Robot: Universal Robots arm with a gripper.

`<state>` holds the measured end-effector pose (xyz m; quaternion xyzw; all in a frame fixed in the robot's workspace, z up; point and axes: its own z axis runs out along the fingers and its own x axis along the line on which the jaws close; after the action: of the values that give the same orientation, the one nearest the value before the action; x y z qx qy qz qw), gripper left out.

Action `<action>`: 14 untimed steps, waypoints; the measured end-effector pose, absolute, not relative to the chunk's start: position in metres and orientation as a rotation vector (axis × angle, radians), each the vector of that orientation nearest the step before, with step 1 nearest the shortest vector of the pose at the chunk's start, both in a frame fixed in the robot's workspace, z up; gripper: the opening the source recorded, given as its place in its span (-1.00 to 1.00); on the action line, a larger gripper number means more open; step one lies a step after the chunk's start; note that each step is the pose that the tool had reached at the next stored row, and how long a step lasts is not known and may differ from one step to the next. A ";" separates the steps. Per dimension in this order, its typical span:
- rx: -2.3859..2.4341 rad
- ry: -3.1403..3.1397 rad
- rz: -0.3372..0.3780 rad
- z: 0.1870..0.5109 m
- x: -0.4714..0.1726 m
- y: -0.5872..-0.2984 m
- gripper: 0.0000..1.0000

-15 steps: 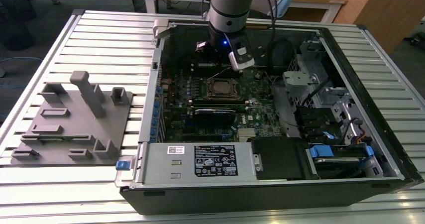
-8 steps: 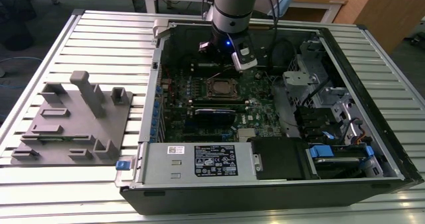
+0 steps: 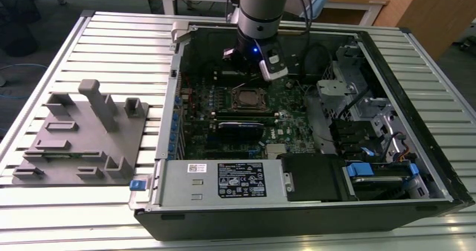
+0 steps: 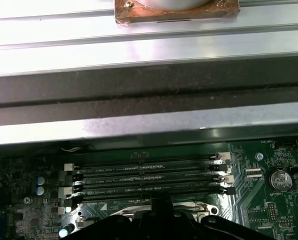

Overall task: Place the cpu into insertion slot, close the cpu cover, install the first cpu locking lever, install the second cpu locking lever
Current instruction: 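Install the first cpu locking lever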

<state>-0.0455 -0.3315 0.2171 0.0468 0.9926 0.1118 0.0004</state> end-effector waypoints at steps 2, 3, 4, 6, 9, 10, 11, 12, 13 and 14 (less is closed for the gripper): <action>0.147 3.116 0.347 0.216 -0.046 -0.331 -0.79; 0.146 3.115 0.345 0.215 -0.046 -0.331 -0.79; 0.146 3.115 0.343 0.215 -0.045 -0.331 -0.79; 0.146 3.115 0.341 0.215 -0.046 -0.332 -0.79; 0.146 3.115 0.341 0.215 -0.046 -0.331 -0.79; 0.146 3.115 0.341 0.215 -0.046 -0.331 -0.79; 0.146 3.115 0.341 0.214 -0.046 -0.331 -0.79; 0.146 3.115 0.341 0.214 -0.045 -0.331 -0.79; 0.147 3.115 0.341 0.214 -0.045 -0.331 -0.79; 0.147 3.115 0.340 0.214 -0.045 -0.331 -0.79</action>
<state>-0.0454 -0.3314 0.2139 0.0467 0.9930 0.1085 0.0024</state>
